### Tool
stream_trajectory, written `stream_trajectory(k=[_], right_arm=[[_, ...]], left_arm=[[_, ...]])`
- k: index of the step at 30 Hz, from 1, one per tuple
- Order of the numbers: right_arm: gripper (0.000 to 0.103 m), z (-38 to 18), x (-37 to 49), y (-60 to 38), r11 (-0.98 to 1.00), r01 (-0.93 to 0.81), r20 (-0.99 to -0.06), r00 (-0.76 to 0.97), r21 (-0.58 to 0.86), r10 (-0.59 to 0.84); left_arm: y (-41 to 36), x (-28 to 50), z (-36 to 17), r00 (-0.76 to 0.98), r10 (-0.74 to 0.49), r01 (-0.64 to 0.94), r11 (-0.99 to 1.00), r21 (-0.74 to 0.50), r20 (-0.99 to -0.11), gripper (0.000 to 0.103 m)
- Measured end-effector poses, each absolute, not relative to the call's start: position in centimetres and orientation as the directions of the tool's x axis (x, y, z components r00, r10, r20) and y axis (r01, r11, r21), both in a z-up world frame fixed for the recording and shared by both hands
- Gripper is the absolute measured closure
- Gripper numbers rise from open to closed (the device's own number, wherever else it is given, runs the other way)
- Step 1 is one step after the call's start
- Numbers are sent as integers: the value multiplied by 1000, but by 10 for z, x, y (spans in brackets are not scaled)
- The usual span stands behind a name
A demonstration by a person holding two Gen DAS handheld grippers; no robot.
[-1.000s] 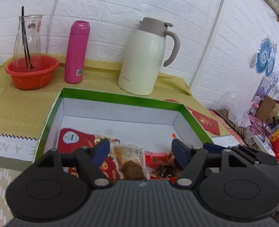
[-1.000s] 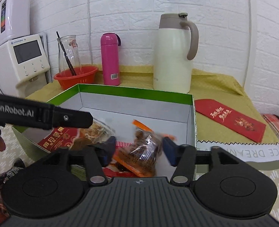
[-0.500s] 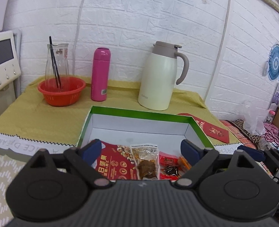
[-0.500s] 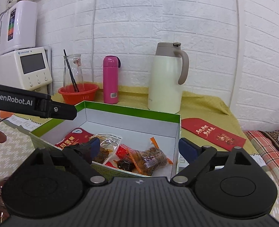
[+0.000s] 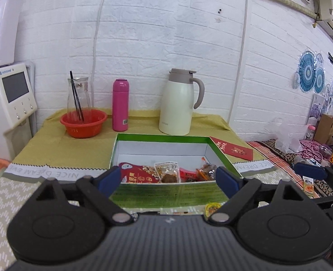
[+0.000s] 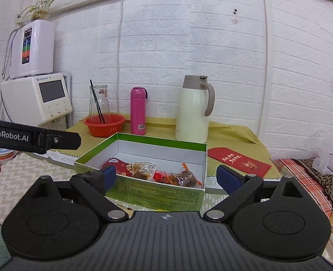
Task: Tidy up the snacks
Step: 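Withdraw both tools from the box back to the snack pile, then grasp the red sausage-stick packet with the left tool while the right tool grasps the orange apple-chip bag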
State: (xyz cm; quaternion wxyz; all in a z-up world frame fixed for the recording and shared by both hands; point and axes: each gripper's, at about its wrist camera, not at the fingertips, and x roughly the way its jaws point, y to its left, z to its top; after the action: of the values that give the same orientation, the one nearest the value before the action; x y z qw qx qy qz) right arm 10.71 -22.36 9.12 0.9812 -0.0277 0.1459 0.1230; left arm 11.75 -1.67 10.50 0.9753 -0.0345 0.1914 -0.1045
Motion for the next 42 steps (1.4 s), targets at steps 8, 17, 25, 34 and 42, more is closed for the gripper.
stream_trajectory(k=[8,17,25,34,42], right_arm=[[0,50,54,-220,966,-259,-366,899,4,242],[0,5,60,-173,944,-315,-486,842,-93,233],[32,-5,35,-152,849,-529,-532,717,4,450],[32,13,32,-207,936,-352,-488,817,0,307],[44,-7,56,-236,945,-288,-535,780,156,326]], left_arm=[[2,63,65,865,-276,206,957,-204,-419,14],[23,33,25,813,-285,164,949,-270,-508,14],[28,32,19,788,-333,196,933,-301,-518,14],[-2,52,9,735,-413,315,910,-269,-537,15],[-40,86,-11,670,-425,361,903,-234,-608,49]])
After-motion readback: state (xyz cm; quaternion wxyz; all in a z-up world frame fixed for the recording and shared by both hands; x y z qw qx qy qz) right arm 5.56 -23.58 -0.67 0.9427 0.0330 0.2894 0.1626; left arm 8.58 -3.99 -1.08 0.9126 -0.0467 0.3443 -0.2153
